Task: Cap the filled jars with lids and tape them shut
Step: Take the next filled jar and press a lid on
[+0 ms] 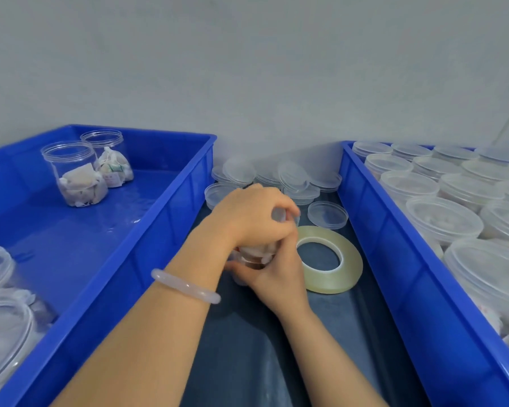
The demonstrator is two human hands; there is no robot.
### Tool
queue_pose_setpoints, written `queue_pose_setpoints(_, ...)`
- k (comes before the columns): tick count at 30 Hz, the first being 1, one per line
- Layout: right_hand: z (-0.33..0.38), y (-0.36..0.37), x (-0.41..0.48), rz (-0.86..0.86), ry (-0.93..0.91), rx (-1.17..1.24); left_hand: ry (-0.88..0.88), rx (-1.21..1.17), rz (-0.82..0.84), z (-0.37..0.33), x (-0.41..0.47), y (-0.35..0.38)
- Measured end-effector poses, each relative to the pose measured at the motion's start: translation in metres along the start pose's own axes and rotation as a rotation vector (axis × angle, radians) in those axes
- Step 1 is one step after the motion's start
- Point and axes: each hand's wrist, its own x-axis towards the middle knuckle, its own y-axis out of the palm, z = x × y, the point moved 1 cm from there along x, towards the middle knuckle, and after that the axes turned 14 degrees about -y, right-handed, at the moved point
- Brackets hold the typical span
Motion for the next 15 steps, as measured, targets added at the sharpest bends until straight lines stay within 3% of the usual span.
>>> queue_pose_setpoints(3,0.0,-0.003,0.0,0.009,0.045,-0.025,0.094,-0.374,-0.152,0.008,-0.012,-0.004)
queue_pose_setpoints(5,-0.002,-0.003,-0.001,0.02,0.063,-0.029,0.121,-0.429,-0.401,0.011,-0.021,0.006)
queue_pose_setpoints(7,-0.002,-0.004,-0.001,0.008,0.054,-0.051,0.067,-0.484,-0.533,0.017,-0.029,0.021)
queue_pose_setpoints(11,0.002,-0.004,-0.002,-0.02,0.073,-0.039,-0.162,-0.945,-0.372,0.031,-0.03,0.031)
queue_pose_setpoints(15,0.003,-0.007,-0.004,-0.01,0.076,-0.045,-0.155,-1.011,-0.196,0.045,-0.03,0.029)
